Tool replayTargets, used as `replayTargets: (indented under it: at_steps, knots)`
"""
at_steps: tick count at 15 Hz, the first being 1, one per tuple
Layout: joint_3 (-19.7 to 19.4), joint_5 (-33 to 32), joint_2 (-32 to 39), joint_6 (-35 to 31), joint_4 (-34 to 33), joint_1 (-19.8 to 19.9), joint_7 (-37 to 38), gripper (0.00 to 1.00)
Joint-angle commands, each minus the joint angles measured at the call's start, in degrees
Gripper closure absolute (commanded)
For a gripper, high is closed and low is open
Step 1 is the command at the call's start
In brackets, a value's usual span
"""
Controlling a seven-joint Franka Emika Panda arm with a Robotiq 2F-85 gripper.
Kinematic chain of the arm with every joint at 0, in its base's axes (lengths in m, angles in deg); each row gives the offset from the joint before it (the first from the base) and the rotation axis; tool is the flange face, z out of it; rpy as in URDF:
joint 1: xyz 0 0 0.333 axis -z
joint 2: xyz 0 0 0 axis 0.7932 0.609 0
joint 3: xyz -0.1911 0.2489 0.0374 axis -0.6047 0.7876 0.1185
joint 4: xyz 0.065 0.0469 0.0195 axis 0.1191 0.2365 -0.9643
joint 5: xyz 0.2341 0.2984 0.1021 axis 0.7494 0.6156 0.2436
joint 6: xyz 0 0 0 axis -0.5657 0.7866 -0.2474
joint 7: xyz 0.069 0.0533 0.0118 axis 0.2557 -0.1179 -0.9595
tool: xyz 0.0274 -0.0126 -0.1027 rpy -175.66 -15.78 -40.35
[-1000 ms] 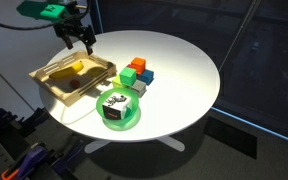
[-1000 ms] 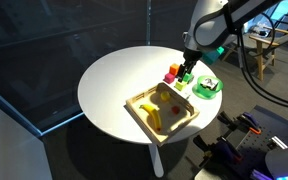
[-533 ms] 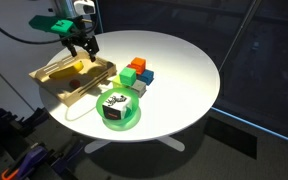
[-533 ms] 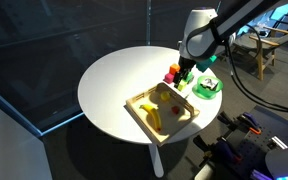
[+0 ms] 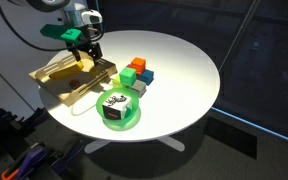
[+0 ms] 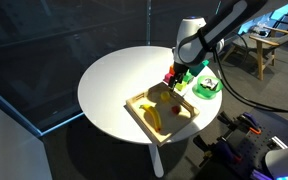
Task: Remove the round yellow object from the wooden box and put it on the table
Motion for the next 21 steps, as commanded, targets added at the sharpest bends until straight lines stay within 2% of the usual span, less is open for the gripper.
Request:
replayTargets:
  at_steps: [1,12,21]
  knots:
    - [-0.34,-2.41,2.64,0.5,-3.79,-1.09,3.05,0.0]
    - [-0.92,-7.11,9.17,0.98,-9.67,-4.23,6.81,0.0]
    - [-0.65,-7.24,13.12,1.18,-12.7,-4.25,5.67,0.0]
